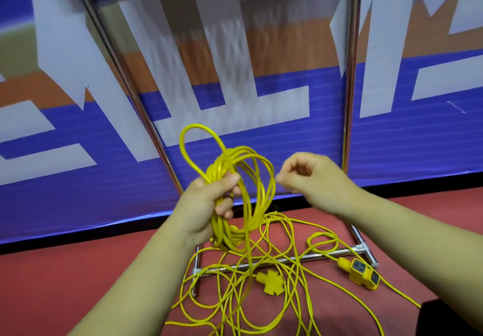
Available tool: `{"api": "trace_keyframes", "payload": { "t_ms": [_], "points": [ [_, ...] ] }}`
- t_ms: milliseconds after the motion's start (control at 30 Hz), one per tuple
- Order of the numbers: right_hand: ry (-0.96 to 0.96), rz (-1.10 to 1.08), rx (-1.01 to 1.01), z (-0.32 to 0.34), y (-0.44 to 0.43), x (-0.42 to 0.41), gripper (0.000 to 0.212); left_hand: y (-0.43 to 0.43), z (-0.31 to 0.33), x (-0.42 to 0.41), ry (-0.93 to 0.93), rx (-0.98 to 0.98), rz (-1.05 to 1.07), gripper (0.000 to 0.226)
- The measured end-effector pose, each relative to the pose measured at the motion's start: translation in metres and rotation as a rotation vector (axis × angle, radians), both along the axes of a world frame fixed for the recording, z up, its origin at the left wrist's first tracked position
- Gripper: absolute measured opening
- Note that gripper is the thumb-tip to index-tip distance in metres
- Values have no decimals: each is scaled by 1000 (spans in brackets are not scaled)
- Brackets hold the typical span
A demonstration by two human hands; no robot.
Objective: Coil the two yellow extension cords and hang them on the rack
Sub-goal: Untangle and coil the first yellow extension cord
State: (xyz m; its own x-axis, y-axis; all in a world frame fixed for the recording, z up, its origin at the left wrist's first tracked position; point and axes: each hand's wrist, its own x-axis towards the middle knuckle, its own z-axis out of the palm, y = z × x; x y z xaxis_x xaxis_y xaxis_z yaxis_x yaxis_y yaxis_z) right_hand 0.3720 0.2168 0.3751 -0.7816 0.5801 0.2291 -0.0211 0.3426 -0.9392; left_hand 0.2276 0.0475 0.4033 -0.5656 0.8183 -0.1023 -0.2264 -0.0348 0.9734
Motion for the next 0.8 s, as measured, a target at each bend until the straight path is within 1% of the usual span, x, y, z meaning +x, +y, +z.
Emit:
{"api": "trace_keyframes", "payload": {
  "t_ms": [67,133,200,333,433,500,567,633,700,733,800],
  "points": [
    [-187,167,4,-22,-7,-4,19,-6,11,-7,-46,81,62,15],
    [-309,302,-4,-40,-19,-8,25,-11,19,-12,-95,157,102,13],
    [-331,367,-21,-51,-31,-15,29,-15,24,-15,-128,216,117,10],
    [-292,475,-54,-60,-56,-32,32,-23,31,-17,-162,307,108,5],
    [-300,503,-52,-61,-68,-39,34,-32,33,-23,-221,342,115,5],
    [-294,492,-77,-59,-72,-41,34,-40,33,-32,-264,355,130,8],
    [-256,461,-149,-51,-73,-42,30,-47,30,-43,-267,327,168,15],
    [-153,369,-309,-36,-72,-41,24,-52,21,-50,-198,217,218,19],
    [-13,239,-529,-16,-68,-43,22,-54,7,-51,-143,40,227,16],
    [57,158,-601,-7,-63,-45,22,-53,0,-50,-147,-42,214,13],
    [174,-36,-626,5,-47,-47,20,-52,-9,-46,-196,-134,179,10]
  ]
}}
